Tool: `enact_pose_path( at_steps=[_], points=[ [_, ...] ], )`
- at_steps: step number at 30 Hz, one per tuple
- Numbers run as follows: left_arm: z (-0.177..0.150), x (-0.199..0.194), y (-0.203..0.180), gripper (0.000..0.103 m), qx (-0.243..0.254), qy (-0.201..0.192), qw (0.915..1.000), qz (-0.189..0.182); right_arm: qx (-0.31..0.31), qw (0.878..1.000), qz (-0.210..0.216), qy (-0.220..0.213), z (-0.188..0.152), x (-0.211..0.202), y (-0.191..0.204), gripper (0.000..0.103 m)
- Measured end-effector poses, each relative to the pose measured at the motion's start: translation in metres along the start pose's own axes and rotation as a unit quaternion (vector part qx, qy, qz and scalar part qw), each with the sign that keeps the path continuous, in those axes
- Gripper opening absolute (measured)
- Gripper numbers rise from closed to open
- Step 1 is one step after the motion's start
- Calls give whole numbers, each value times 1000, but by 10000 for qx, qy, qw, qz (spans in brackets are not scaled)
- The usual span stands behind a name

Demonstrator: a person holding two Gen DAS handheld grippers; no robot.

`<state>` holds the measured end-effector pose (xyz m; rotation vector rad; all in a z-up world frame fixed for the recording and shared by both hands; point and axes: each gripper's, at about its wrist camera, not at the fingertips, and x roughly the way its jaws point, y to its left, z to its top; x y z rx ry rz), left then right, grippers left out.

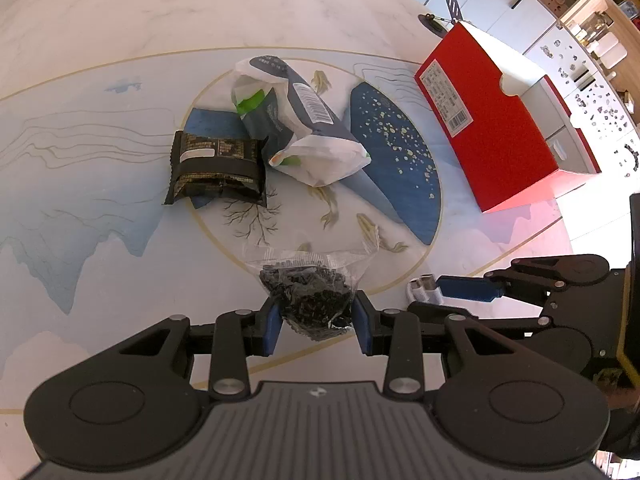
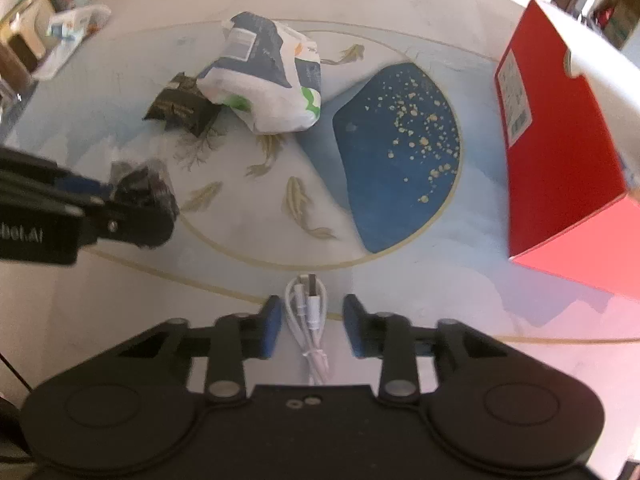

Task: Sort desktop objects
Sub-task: 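Lift the black-item bag and white cable and carry both toward the shoebox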

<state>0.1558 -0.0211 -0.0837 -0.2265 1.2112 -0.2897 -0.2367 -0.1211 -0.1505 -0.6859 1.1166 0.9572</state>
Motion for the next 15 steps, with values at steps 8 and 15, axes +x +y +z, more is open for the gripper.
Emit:
enact_pose_path(
  at_steps=[8,15],
  points=[
    [1,0,-2,35,76,21,10000,-34,290,9995,152,16,0,-3,-10,20],
    [4,-1,-11,35,208,82,9997,-134,684,9971,322,-114,0,-26,-30,19]
  ],
)
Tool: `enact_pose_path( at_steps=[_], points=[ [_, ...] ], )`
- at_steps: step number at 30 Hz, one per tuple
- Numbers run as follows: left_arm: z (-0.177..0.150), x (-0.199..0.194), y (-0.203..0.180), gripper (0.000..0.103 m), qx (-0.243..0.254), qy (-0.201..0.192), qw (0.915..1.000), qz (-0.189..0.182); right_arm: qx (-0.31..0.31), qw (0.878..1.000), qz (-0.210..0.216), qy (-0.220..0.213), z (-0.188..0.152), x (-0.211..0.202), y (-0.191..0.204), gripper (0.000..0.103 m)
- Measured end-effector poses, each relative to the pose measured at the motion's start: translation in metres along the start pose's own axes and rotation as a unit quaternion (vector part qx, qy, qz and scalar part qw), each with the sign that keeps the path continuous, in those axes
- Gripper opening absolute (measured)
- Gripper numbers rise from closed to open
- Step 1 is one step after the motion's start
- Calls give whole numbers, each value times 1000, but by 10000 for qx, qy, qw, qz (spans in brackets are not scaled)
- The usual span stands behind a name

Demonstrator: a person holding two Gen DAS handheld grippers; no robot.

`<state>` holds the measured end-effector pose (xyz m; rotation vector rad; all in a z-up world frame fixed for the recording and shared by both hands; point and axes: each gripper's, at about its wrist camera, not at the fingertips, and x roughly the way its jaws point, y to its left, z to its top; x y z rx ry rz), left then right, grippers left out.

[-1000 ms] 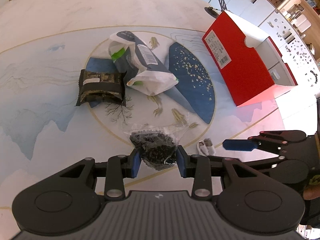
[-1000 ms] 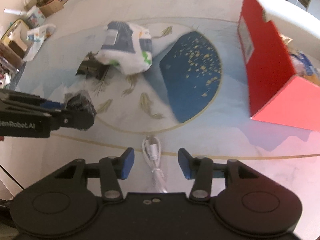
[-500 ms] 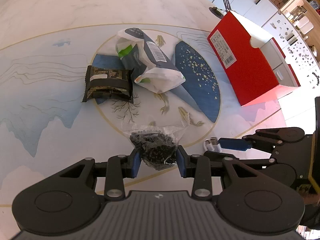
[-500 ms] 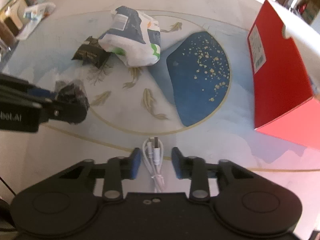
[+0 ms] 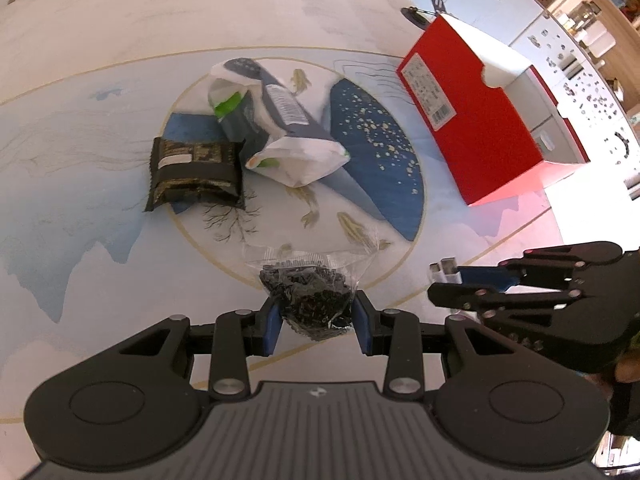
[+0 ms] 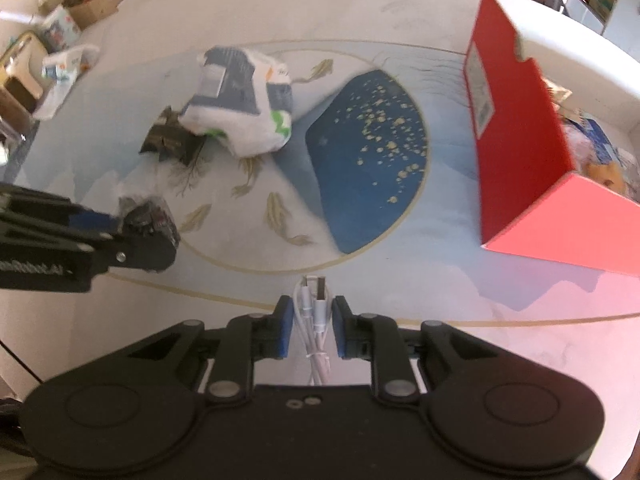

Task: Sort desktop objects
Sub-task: 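Lift the black-item bag and white cable and carry both toward the shoebox, then carry both tools over the shoebox and lower the held items into it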

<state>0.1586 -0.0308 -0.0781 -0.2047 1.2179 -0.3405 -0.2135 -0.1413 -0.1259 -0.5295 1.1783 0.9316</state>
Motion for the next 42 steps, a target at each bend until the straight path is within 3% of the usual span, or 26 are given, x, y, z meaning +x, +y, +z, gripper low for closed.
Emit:
enact_pose_path(
  at_steps=[18,20,22,42],
  points=[
    [30,-20,-64,35,846,0,9959,-331,766,9949,140,-645,-3,-78,-52,19],
    [33,-21,-72,35,944,5,9950,-326,828,9939,138,-719,-3,-85,-59,10],
    [37,-22,-81,35,1039,-5,9940,-351,916,9928,144,-765,-2,-91,-68,10],
    [77,-9,-157,35,1640,-83,9855,-436,1388,9816,-143,-1300,2,-139,-152,10]
  ],
)
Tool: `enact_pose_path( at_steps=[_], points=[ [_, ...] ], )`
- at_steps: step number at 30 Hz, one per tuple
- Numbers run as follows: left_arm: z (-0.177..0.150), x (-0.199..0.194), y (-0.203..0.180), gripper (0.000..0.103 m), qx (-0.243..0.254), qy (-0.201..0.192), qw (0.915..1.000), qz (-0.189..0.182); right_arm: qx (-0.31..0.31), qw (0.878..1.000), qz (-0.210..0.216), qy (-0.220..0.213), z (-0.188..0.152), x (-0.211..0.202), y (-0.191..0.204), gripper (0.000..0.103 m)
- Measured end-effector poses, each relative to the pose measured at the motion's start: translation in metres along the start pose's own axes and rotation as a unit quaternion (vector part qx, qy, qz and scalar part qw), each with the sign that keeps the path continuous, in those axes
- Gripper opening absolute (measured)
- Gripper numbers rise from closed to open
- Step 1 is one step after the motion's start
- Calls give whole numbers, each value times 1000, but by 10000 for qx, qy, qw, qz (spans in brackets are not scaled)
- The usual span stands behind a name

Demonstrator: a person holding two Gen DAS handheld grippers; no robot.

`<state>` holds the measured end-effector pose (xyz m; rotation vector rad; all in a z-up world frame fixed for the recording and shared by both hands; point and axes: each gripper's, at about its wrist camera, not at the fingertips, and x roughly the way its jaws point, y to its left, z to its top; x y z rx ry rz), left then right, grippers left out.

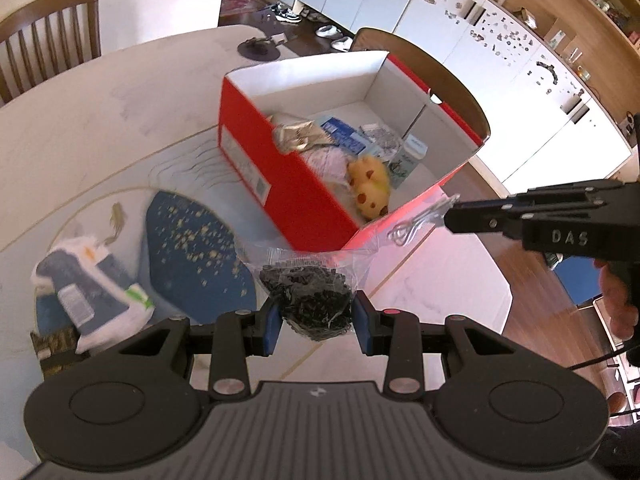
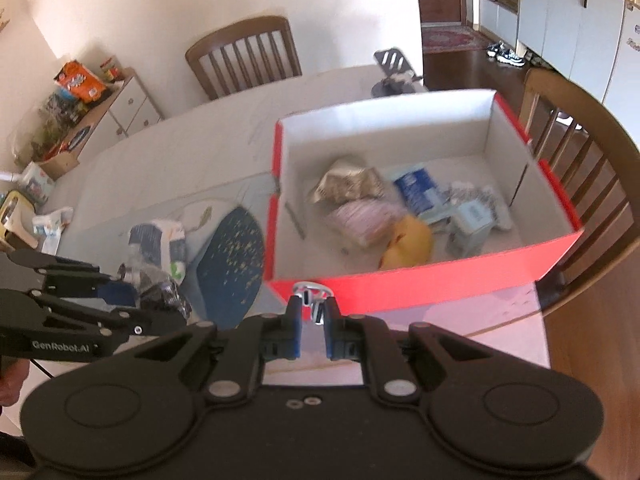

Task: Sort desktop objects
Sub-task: 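Carry both tools over the shoebox and lower the held items into it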

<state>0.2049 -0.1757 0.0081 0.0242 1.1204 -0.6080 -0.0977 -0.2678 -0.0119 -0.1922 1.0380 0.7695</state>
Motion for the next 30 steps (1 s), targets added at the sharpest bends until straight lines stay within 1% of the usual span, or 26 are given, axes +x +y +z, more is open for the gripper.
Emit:
enact_pose_path(
  at_steps=[6,11,16,26,30],
  points=[
    [22,2,-16,35,171,-92,9998,54,20,9995,-85,-288,22,-17,-21,10],
    [42,9,-29,35,320,-109,9994,75,51,9987,-205,-475,39,-22,-37,10],
    [58,22,-40,35,392,-21,9991,130,122,9980,-292,-540,51,-16,-55,10],
    [91,50,-56,35,517,100,9982,287,250,9973,-309,-625,70,0,-80,10],
    [107,67,-57,35,552,275,9975,336,309,9970,-358,-608,80,9,-89,10]
  ],
)
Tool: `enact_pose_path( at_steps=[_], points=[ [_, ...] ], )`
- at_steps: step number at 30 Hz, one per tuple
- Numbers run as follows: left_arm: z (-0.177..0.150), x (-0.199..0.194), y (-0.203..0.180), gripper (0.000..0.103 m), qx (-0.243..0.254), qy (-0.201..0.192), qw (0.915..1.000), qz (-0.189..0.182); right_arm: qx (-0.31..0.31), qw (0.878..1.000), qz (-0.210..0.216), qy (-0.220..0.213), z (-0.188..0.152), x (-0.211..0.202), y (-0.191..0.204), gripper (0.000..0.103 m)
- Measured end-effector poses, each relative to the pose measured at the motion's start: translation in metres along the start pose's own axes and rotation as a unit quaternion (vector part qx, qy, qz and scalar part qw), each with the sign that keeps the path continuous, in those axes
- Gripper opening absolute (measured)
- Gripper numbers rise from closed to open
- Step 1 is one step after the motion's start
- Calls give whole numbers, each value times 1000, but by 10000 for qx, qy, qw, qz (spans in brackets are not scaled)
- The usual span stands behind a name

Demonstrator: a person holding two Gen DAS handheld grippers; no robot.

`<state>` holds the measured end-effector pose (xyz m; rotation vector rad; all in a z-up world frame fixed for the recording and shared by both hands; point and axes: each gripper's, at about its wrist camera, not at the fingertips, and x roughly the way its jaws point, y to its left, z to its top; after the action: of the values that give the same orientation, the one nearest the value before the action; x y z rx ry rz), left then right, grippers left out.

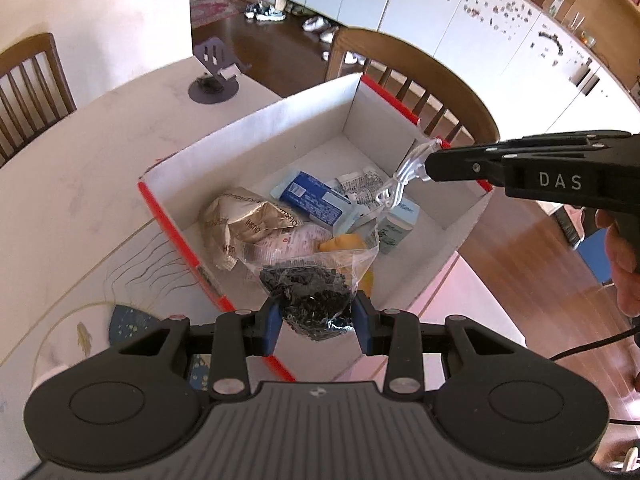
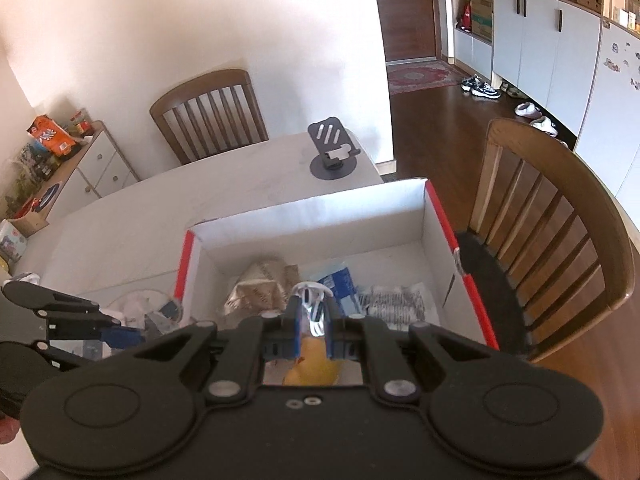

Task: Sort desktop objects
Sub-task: 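Carry both tools over the shoebox and lower the held items into it, then open the left tool dropping the black-item bag while the right tool drops the cable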

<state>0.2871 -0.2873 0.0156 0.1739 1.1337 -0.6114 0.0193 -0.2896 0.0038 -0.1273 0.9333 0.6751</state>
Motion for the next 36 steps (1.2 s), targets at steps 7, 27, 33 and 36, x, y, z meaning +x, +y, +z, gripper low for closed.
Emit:
enact_pose_path(
  at_steps=[7,27,33,36],
  points=[
    [19,35,-6,35,79,241,9996,141,95,9999,-110,91,10,26,-14,10],
    [50,92,-9,35,167,515,9980,311,434,9950,-838,326,38,113,-48,10],
    [55,106,-3,35,126,638,9974,317,404,9939,-894,497,32,131,-50,10],
    [55,111,-3,35,126,679,9972,297,370,9947,-827,479,30,133,-47,10]
  ],
)
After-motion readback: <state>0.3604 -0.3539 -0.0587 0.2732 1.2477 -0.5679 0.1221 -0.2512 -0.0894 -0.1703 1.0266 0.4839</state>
